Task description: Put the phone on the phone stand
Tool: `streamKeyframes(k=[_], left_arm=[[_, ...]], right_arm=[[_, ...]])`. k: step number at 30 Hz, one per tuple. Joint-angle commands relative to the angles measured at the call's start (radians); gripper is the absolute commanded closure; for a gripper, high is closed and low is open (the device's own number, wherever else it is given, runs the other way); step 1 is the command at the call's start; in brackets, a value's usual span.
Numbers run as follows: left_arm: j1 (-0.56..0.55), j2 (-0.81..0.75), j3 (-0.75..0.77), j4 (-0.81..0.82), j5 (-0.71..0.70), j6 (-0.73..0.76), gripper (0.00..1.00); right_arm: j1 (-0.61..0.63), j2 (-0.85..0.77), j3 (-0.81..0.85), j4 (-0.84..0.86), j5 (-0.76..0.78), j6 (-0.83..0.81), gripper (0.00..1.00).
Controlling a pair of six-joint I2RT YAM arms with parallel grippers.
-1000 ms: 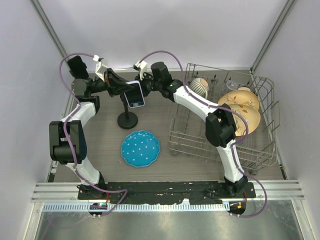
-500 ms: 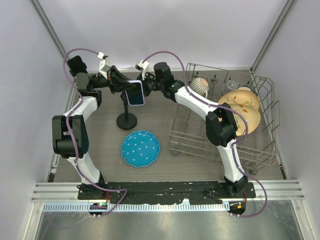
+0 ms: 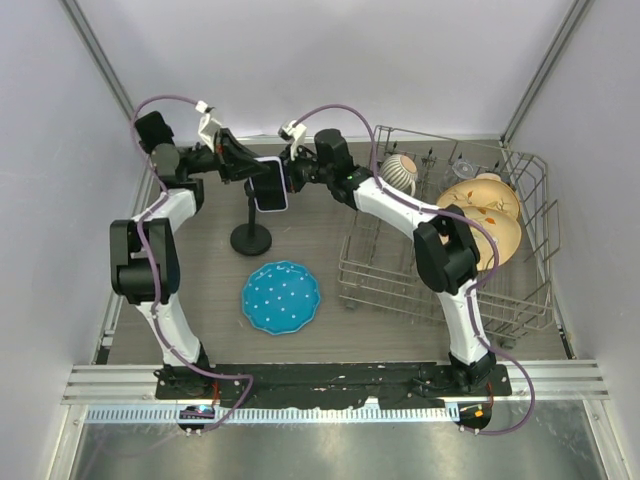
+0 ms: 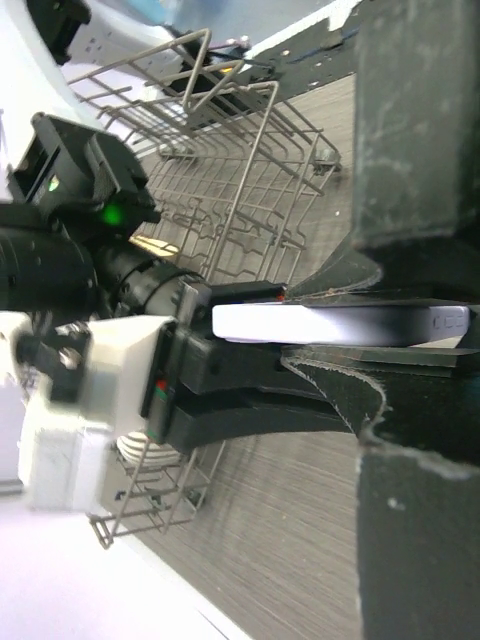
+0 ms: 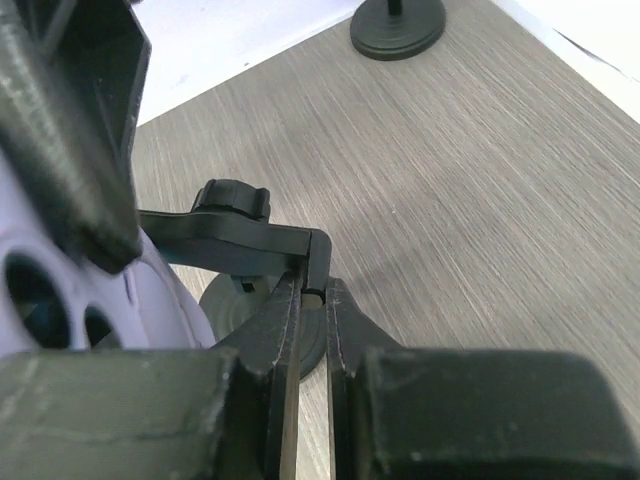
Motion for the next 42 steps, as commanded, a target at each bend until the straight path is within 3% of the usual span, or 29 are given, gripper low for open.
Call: streamKeyframes(k=[1, 4, 5, 6, 8, 12, 13, 14, 16, 17, 18, 20, 22, 24, 27, 36, 38, 39, 42], left_arm=[[0.081, -0.140, -0.159, 0.161, -0.202, 0.143, 1.00], [0.087, -0.348, -0.247, -0.514, -0.409, 0.709, 1.00], [0.066, -0.385, -0.228, -1.004, -0.496, 1.096, 1.00], [0.034, -0.401, -0.198, -1.113, -0.631, 1.133, 1.00], [0.041, -0.438, -0.240, -1.081, -0.707, 1.062, 1.00], [-0.061, -0.550, -0.345, -1.089, -1.076, 1.179, 1.00], [-0.083, -0.564, -0.361, -1.088, -1.253, 1.188, 1.00], [-0.100, -0.585, -0.407, -1.068, -1.325, 1.189, 1.00], [-0.155, -0.596, -0.470, -0.932, -1.556, 1.156, 1.00], [-0.199, -0.594, -0.522, -0.895, -1.604, 1.155, 1.00], [-0.231, -0.585, -0.533, -0.872, -1.664, 1.178, 1.00], [-0.343, -0.538, -0.544, -0.844, -1.938, 1.243, 1.00], [-0.386, -0.510, -0.579, -0.714, -2.122, 1.302, 1.00], [-0.396, -0.504, -0.616, -0.678, -2.088, 1.284, 1.00], [-0.391, -0.486, -0.581, -0.747, -2.051, 1.216, 1.00], [-0.384, -0.475, -0.584, -0.764, -1.959, 1.158, 1.00], [-0.353, -0.493, -0.616, -0.752, -1.860, 1.158, 1.00], [-0.339, -0.501, -0.627, -0.765, -1.729, 1.178, 1.00], [-0.289, -0.509, -0.606, -0.845, -1.627, 1.190, 1.00]], right_arm=[[0.031, -0.118, -0.164, 0.211, 0.285, 0.122, 0.99], [0.052, -0.138, -0.227, 0.323, 0.413, 0.173, 0.99], [0.071, -0.147, -0.236, 0.351, 0.438, 0.179, 0.99], [0.078, -0.153, -0.246, 0.363, 0.463, 0.185, 0.99], [0.113, -0.165, -0.264, 0.377, 0.534, 0.178, 0.99], [0.160, -0.196, -0.293, 0.383, 0.728, 0.148, 0.99], [0.163, -0.205, -0.322, 0.395, 0.753, 0.151, 0.99], [0.169, -0.217, -0.335, 0.420, 0.773, 0.167, 0.99], [0.184, -0.244, -0.379, 0.457, 0.820, 0.182, 0.99], [0.190, -0.250, -0.390, 0.486, 0.836, 0.202, 0.99], [0.216, -0.257, -0.404, 0.495, 0.881, 0.200, 0.99], [0.252, -0.268, -0.416, 0.529, 0.941, 0.156, 0.99], [0.308, -0.280, -0.413, 0.546, 1.029, 0.110, 0.99], [0.345, -0.288, -0.396, 0.540, 1.102, 0.049, 0.99], [0.396, -0.307, -0.413, 0.553, 1.139, 0.009, 0.99], [0.470, -0.307, -0.434, 0.621, 1.176, -0.011, 0.99], [0.474, -0.310, -0.436, 0.630, 1.176, -0.040, 0.99], [0.474, -0.313, -0.427, 0.620, 1.172, -0.045, 0.99], [0.471, -0.343, -0.474, 0.670, 1.144, -0.071, 0.99]])
